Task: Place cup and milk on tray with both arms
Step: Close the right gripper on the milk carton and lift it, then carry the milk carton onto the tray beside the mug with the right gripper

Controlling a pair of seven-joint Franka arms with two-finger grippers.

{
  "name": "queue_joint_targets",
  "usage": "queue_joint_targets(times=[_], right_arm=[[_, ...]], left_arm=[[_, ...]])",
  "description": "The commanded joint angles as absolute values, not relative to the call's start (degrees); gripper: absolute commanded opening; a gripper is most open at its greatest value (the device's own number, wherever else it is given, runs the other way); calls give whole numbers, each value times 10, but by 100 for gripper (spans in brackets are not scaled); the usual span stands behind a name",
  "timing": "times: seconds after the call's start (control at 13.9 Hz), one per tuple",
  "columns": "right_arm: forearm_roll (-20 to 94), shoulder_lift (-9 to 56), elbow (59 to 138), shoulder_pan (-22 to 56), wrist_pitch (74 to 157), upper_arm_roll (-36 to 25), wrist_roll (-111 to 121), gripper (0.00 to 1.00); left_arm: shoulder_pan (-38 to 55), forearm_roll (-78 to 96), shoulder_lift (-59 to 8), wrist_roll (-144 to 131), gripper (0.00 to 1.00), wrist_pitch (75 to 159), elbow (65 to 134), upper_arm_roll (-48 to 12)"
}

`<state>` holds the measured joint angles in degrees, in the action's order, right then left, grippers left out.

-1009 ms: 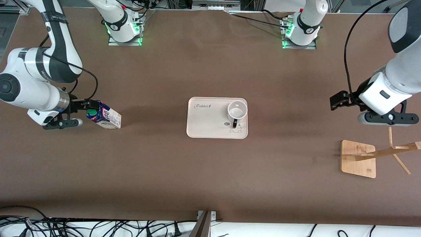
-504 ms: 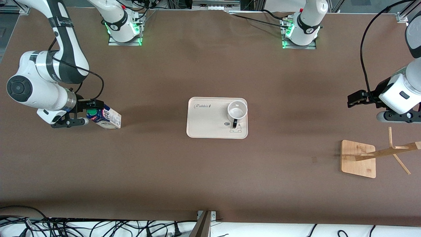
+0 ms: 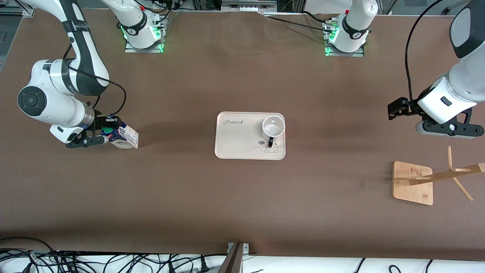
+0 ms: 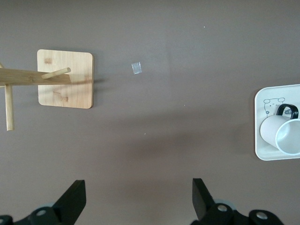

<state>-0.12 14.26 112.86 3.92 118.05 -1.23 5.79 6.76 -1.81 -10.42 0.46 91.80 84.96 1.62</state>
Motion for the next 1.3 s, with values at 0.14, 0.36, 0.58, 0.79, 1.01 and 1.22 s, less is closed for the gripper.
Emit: queue_joint_targets(times=[0.14, 0.36, 0.58, 0.79, 1.01, 1.22], right_arm=[[5, 120, 1094, 41, 1137, 10, 29, 23], [6, 122, 1015, 49, 1036, 44, -29, 23], [17, 129, 952, 85, 1003, 68, -78, 24], [108, 166, 919, 143, 1007, 69, -189, 25], [140, 235, 835, 210, 1018, 67, -313, 25], [139, 265, 808, 242, 1025, 67, -356, 25]], left_arm=[[74, -20, -102, 15, 100, 878, 838, 22], [66, -18, -102, 12, 100, 875, 840, 25], [67, -37, -97, 13, 100, 852, 832, 20], [71, -66, -101, 19, 100, 753, 742, 21], [65, -45, -101, 23, 100, 753, 740, 21], [69, -42, -99, 23, 100, 751, 742, 18]])
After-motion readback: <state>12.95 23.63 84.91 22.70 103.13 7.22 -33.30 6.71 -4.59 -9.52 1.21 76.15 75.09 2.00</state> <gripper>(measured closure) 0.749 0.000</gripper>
